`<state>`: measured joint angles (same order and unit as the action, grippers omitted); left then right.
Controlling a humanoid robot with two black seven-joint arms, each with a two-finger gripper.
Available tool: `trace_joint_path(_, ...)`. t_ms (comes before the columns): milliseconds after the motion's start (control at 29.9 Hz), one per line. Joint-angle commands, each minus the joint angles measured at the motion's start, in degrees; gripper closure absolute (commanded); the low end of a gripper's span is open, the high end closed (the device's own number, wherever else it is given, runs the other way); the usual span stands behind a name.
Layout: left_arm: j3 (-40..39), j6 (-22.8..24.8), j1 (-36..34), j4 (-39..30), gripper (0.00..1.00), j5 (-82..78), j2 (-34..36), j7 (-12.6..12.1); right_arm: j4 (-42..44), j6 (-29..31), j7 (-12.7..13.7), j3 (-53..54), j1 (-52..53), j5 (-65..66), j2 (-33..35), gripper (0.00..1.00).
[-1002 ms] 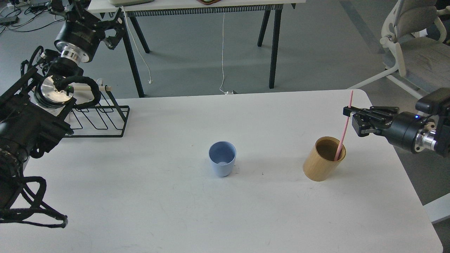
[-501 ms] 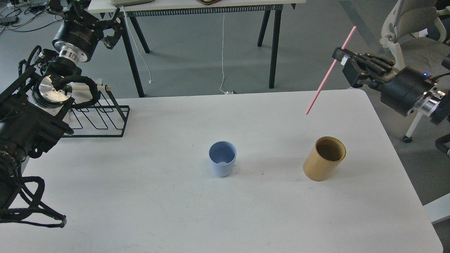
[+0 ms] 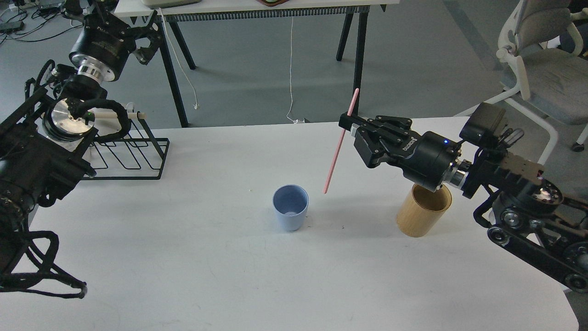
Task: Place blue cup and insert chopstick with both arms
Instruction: 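Carry the straw over the blue cup and lower it inside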
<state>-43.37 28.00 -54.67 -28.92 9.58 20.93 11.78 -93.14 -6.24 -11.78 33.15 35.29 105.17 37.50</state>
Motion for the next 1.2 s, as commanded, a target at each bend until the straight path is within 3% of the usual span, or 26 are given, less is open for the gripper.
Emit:
trace_joint_path(0, -0.05, 0.00, 0.17, 0.00, 0.01, 0.00, 0.07, 0.00, 2.25, -0.09, 0.01, -2.12, -0.05, 1.79, -3.56, 0.99)
trace_joint_path(735, -0.05, 0.00, 0.88, 0.00, 0.01, 0.00, -0.01, 0.00, 14.38, -0.09, 0.27, -2.38, 3.11, 3.46, -17.01, 0.99)
trace_joint_path(1069, -0.05, 0.00, 1.32, 0.09, 0.01, 0.00, 0.16, 0.00, 16.94, -0.09, 0.01, -4.49, 2.94, 4.95, -17.90, 0.97)
trace_joint_path(1169, -0.05, 0.00, 1.32, 0.09, 0.01, 0.00, 0.07, 0.00, 16.85, -0.09, 0.01, -4.58, 2.94, 4.95, -17.90, 0.91)
